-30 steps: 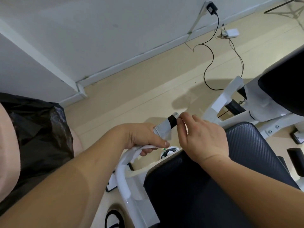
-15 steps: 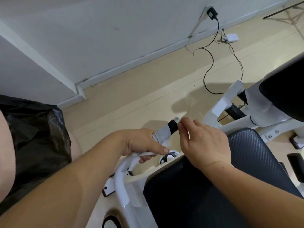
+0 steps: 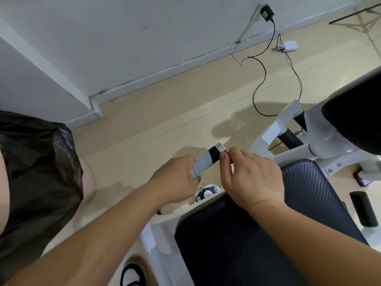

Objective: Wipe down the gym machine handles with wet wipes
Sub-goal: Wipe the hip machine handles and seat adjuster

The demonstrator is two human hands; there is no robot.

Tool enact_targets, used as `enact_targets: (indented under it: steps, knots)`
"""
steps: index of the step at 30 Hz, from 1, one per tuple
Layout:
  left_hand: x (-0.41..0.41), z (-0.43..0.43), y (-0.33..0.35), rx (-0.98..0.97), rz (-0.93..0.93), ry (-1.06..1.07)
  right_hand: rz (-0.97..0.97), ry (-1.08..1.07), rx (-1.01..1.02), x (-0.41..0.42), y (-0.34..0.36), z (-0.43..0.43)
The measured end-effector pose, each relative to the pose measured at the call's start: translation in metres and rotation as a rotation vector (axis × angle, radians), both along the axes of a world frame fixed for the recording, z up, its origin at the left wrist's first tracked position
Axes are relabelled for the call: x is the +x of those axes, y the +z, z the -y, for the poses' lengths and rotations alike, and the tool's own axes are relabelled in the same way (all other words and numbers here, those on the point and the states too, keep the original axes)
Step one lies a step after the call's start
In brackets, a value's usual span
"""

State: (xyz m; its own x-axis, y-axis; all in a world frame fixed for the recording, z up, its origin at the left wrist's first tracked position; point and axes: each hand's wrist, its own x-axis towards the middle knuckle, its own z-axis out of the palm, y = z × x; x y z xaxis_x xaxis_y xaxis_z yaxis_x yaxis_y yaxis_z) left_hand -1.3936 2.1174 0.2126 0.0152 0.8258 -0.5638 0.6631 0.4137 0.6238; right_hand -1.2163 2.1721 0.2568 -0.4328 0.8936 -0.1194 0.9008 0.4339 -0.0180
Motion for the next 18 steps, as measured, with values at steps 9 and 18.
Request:
enact_targets:
  steps: [9,18]
  knots:
    - [-0.018,-0.009,0.009,-0.394,0.531,0.081,0.027,-0.010,-0.008,0.002,-0.001,0.001]
    - [0.000,0.033,0.003,0.259,-0.115,0.052,-0.008,0.004,0.009,0.000,0.001,0.001]
